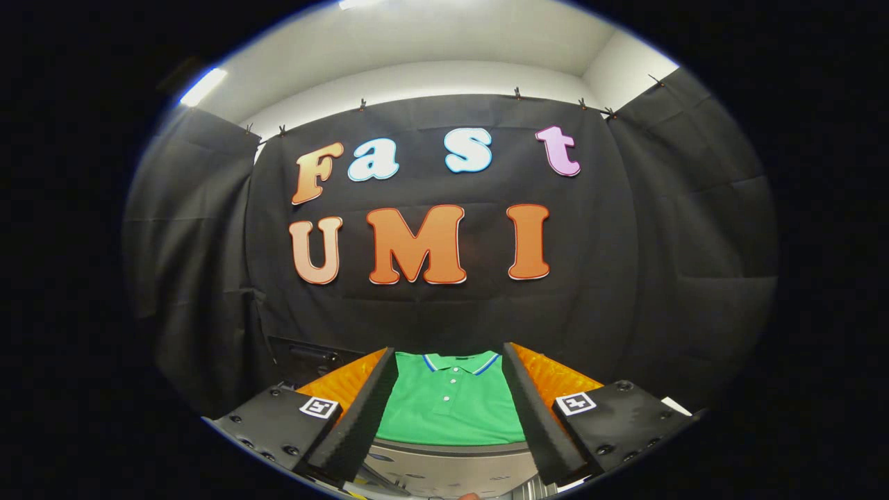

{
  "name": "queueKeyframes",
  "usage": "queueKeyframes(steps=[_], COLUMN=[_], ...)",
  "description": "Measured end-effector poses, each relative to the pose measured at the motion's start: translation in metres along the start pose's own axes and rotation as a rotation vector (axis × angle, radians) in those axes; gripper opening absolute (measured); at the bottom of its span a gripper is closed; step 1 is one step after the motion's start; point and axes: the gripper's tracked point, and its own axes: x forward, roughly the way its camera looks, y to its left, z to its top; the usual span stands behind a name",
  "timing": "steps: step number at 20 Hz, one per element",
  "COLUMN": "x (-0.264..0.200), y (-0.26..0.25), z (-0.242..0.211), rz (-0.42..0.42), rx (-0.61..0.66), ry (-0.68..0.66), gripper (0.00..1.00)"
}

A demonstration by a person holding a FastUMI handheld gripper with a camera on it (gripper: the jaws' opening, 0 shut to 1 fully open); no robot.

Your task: Put the clothes into the washing machine and then close the washing machine lid.

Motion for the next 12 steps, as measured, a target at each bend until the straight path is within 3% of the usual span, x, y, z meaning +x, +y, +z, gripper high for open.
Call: queueKeyframes(steps=[5,12], x=[0.024,0.097], y=[0.001,0.007], z=[-0.001,-0.026], rz=[-0.022,-0.051], rx=[-0.007,-0.019], ry=[0.019,0.114], gripper=[0.98,0.98])
